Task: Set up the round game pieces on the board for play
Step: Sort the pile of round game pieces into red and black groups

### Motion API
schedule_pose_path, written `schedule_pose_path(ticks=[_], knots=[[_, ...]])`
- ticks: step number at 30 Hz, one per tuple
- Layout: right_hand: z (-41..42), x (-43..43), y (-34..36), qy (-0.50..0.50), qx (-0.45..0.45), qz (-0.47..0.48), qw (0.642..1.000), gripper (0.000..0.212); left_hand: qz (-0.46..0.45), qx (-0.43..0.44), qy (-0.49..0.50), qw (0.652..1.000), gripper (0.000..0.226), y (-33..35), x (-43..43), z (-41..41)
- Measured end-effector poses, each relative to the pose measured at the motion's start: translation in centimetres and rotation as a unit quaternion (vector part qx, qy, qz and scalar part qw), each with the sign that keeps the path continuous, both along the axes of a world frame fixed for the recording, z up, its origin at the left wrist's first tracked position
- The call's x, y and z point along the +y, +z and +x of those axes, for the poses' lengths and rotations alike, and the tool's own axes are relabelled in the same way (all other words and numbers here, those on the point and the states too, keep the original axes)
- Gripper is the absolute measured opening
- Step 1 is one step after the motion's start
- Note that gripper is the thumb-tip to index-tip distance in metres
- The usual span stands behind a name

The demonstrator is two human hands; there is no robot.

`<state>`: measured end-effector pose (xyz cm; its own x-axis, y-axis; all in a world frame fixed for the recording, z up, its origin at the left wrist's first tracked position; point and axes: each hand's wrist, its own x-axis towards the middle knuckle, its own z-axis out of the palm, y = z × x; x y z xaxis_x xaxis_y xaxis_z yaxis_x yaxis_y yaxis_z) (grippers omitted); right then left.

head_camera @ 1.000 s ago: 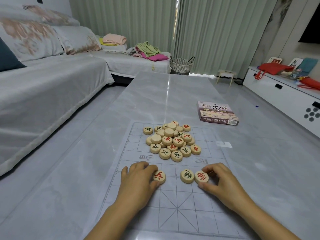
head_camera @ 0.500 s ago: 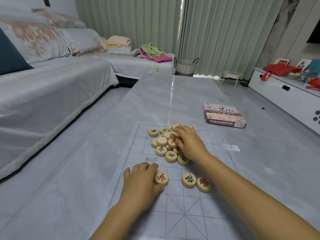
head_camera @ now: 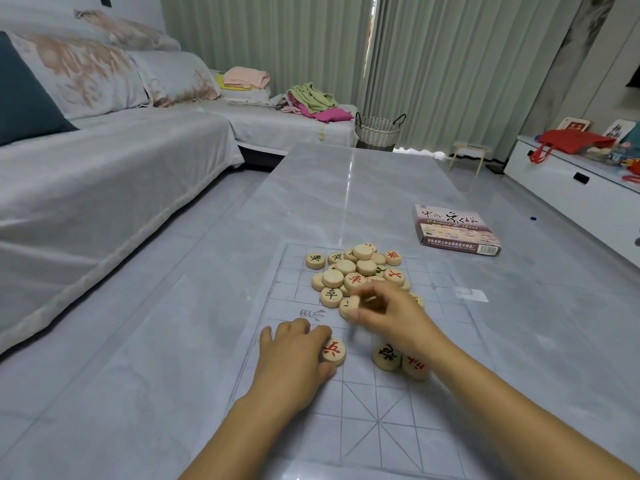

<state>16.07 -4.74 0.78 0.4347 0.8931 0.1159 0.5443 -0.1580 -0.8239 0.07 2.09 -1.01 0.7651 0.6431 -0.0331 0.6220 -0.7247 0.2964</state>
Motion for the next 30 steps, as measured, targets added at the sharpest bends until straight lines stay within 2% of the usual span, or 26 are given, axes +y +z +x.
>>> schedule_pose_path(ticks=[1,6,10,13,16,19,23,27,30], knots=[[-0.7,-0.9,-0.6,0.012,0.003,-0.017,1.000,0.026,0.002,-0.001,0.000,1.000,0.046,0.0,0.0,0.0],[-1.4,-3.7,-1.6,-0.005,-0.113,-0.061,0.992,0.023,-0.005,-0.006,0.012,1.000,0.041,-0.1,-0.1,-0.5],[-1.7,-4.1,-1.5,0.008,-0.140,-0.091,0.986,0.024,0.002,-0.006,0.018,1.000,0.040,-0.1,-0.2,-0.5],[-2.4,-3.7,-1.7,0.028,-0.194,-0.098,0.976,0.025,0.007,-0.007,0.019,1.000,0.041,-0.1,-0.4,-0.4],[-2.3,-2.6,-1.7,0.046,-0.199,-0.083,0.975,0.024,0.017,-0.004,0.023,1.000,0.037,-0.1,-0.3,-0.6],[-1.1,-0.1,-0.9,0.023,-0.193,-0.024,0.981,0.023,0.034,0.002,0.028,0.999,0.036,0.0,0.0,-0.6],[0.6,4.8,-0.6,-0.010,-0.307,-0.010,0.952,0.033,0.011,0.013,0.025,1.000,0.045,0.3,-0.1,-0.4],[1.5,8.0,-0.7,0.061,-0.414,-0.106,0.902,0.044,-0.001,0.028,0.027,0.999,0.049,0.4,0.2,-0.6],[1.6,8.3,0.0,0.068,-0.452,-0.124,0.881,0.035,-0.003,0.035,0.028,0.999,0.051,0.5,0.5,-0.8]])
